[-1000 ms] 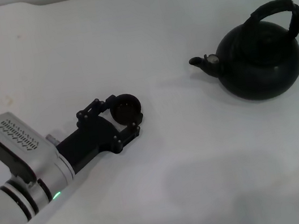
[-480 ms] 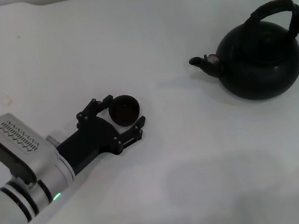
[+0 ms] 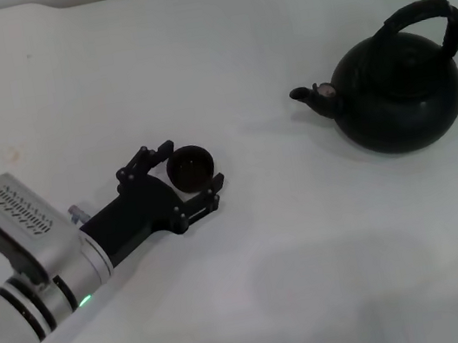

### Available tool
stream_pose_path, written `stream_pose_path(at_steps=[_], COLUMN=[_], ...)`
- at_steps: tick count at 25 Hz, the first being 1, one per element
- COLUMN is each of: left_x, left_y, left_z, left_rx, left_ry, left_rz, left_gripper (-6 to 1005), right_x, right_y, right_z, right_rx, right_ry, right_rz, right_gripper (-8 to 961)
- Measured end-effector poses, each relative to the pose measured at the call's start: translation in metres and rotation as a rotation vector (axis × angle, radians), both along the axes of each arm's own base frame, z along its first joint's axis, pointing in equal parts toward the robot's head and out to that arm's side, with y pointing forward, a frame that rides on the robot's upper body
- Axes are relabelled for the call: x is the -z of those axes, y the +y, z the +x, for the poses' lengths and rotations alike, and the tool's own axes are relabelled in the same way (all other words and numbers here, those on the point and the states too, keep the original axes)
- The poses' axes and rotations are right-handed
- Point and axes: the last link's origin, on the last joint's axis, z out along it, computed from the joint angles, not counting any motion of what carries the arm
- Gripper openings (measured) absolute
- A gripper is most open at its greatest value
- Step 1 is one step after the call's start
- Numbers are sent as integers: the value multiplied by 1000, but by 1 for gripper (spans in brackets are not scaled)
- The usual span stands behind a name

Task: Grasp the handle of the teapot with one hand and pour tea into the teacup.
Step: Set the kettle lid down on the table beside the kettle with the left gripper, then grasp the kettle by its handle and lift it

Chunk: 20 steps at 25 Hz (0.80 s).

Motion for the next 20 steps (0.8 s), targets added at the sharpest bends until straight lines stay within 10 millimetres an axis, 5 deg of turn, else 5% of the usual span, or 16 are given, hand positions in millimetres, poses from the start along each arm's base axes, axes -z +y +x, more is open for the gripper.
stream_pose_path(at_steps=[11,20], left_x=[-21,-82], left_y=[-1,2], left_z=[7,-8], left_rx=[38,-33], left_ry=[-122,-322], left_rz=[93,440], left_gripper=[891,890], right_x=[0,-11], right_y=[0,-18], right_z=[0,16], right_rx=[0,30], right_ry=[4,69], right_rz=[0,21], right_gripper=[749,750])
